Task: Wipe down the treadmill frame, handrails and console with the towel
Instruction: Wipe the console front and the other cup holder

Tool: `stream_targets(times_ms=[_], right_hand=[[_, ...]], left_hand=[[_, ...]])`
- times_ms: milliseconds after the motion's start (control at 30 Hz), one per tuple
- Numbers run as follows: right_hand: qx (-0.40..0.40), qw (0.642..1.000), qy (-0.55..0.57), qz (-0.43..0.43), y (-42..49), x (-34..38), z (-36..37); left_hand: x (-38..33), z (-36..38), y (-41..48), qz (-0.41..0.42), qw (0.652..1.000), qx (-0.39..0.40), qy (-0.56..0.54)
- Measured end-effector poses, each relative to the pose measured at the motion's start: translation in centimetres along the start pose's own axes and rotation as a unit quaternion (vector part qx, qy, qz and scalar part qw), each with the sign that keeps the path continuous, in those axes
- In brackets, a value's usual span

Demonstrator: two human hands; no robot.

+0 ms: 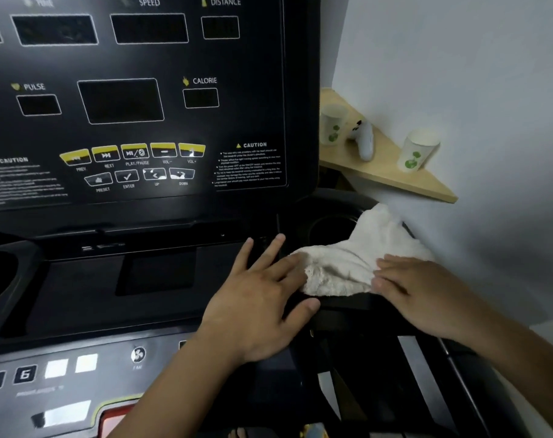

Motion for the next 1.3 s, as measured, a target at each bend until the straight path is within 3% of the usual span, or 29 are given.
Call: stream_targets(times_ms=[133,233,300,433,567,800,967,1167,1300], right_hand=[[-0.034,0.999,0.021,0.011,-1.7,5.4,-0.3],[-0.005,0.995,0.097,-0.034,-0.7,9.9,1.6],[0.015,0.989,0.147,-0.011,-0.7,8.6,1.7],[-0.004,0.999,0.004,0.034,-2.6,1.9,1.2],[-0.019,0.996,-0.075,0.048,-2.4,0.9,1.3],[0.0,0.994,-0.082,0.078,6.1,0.3,0.6],[-0.054,0.989,-0.13,0.048,10.0,3.4,1.2],[-0.037,0.991,0.022,-0.125,9.7,10.2,2.1],[-0.035,0.979,0.131,-0.151,8.6,10.2,1.2]], left_hand=[[0.1,-0.3,0.3,-0.003,0.997,-0.017,-0.069],[0.8,-0.5,0.1,-0.011,0.989,-0.056,-0.133],[0.7,-0.5,0.0,-0.009,0.991,-0.06,-0.12],[-0.4,0.0,0.0,0.022,0.999,-0.042,-0.011],[-0.9,0.3,0.5,0.035,0.999,-0.014,0.013],[-0.8,0.3,0.0,0.019,0.999,-0.025,0.03],[-0.7,0.1,0.3,-0.008,0.999,-0.045,0.015],[-0.5,-0.8,-0.1,-0.032,0.992,-0.12,-0.002],[-0.1,-0.5,-0.1,-0.06,0.994,-0.089,-0.011]])
Point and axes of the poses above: each hand's wrist, its own y-axis towards the middle knuckle, its own z-axis out of the palm, x = y × z, the point moved 7 cm from there along y, towards the middle knuckle, and after that the axes turned 8 degrees about z, right-handed, at the moved point
